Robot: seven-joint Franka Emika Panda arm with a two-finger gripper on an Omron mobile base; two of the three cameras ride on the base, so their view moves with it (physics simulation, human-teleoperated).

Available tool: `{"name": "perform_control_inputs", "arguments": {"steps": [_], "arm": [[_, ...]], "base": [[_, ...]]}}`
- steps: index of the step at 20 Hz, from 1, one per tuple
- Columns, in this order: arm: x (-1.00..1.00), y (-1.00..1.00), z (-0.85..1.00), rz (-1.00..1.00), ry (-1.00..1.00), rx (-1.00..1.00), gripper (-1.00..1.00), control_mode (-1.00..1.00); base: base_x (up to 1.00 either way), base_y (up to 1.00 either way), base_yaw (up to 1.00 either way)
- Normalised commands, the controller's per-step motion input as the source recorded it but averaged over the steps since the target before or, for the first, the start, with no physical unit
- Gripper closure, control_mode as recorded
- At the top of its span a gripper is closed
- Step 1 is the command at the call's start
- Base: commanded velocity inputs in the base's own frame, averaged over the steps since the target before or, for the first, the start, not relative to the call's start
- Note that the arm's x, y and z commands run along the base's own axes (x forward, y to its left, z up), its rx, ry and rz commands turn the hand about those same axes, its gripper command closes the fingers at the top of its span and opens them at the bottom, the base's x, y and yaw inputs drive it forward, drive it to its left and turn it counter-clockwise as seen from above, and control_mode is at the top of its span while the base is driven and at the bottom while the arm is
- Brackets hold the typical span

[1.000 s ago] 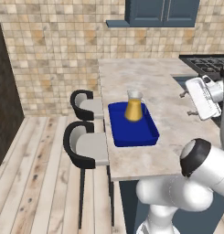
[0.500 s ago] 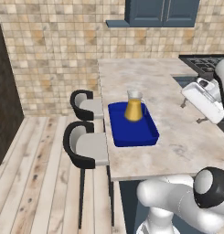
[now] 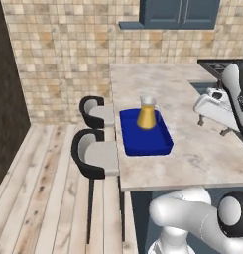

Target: There is a tray on the dining counter. Grab the cup, mug, and pitcher and place them on the tray. The pitcher may be placed next to the tray if it cannot fit the tray.

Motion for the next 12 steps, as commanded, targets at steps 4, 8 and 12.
{"name": "perform_control_inputs", "arguments": {"steps": [4,8,12], "arm": [[0.00,0.00,0.00,0.00,0.00,0.00,-1.00,1.00],[0.00,0.00,0.00,0.00,0.00,0.00,-1.00,1.00],[0.00,0.00,0.00,0.00,0.00,0.00,-1.00,1.00]], "base": [[-0.81,-0.38,0.00],[-0.63,-0.54,-0.17],[-0.35,-0.67,-0.38]]}}
